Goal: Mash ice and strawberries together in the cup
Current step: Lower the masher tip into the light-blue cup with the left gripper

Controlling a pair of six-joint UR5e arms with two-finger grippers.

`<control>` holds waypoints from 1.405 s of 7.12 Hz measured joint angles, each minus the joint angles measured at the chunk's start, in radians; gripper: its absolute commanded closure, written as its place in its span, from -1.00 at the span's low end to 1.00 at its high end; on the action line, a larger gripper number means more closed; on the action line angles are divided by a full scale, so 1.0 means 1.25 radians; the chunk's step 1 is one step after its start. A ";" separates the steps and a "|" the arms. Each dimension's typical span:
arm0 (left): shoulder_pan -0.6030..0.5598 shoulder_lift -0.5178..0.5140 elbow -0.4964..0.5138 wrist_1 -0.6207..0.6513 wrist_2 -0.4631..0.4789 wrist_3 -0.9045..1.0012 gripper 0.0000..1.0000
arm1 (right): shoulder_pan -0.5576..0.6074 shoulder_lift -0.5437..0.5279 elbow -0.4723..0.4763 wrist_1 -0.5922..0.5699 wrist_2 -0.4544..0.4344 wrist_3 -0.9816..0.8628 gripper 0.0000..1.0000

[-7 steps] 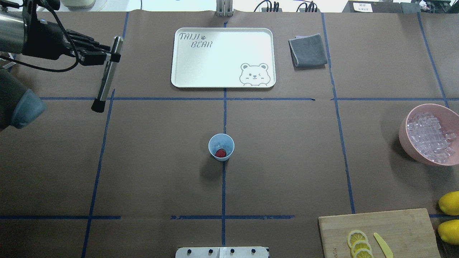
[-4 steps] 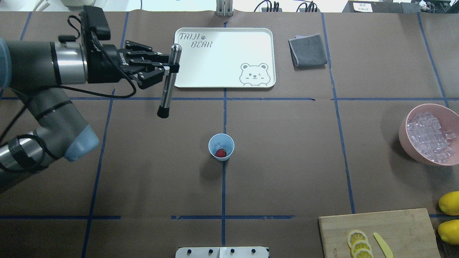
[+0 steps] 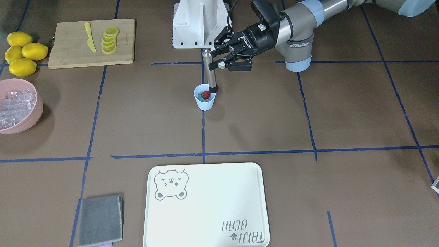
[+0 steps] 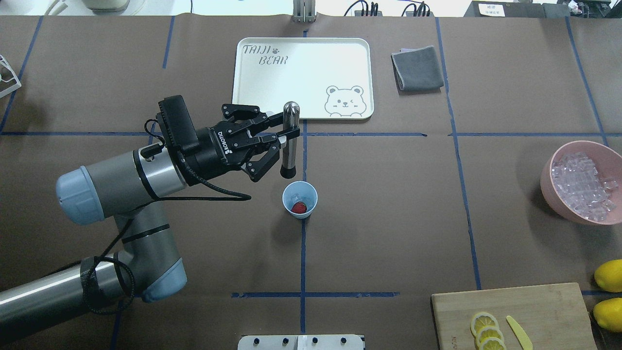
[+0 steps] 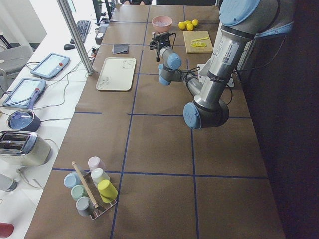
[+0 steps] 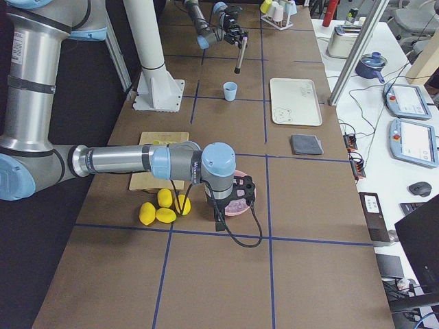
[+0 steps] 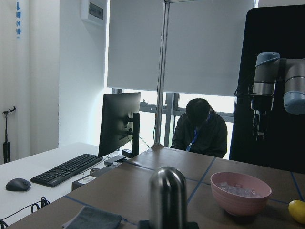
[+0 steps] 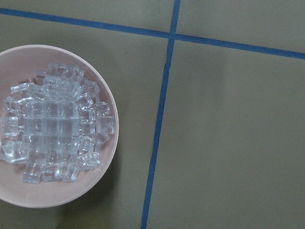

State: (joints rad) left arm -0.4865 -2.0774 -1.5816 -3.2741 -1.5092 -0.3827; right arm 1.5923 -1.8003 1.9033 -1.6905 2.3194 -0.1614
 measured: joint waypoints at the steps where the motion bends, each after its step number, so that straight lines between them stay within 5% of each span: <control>1: 0.009 -0.003 0.024 -0.040 0.011 0.009 1.00 | 0.000 0.000 0.001 0.000 0.000 0.000 -0.99; 10: 0.089 -0.007 0.128 -0.129 0.087 0.094 1.00 | 0.000 -0.002 0.001 0.000 0.000 -0.001 -0.99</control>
State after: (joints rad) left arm -0.3750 -2.0862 -1.4222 -3.4354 -1.4010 -0.2650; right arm 1.5923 -1.8024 1.9043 -1.6905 2.3194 -0.1626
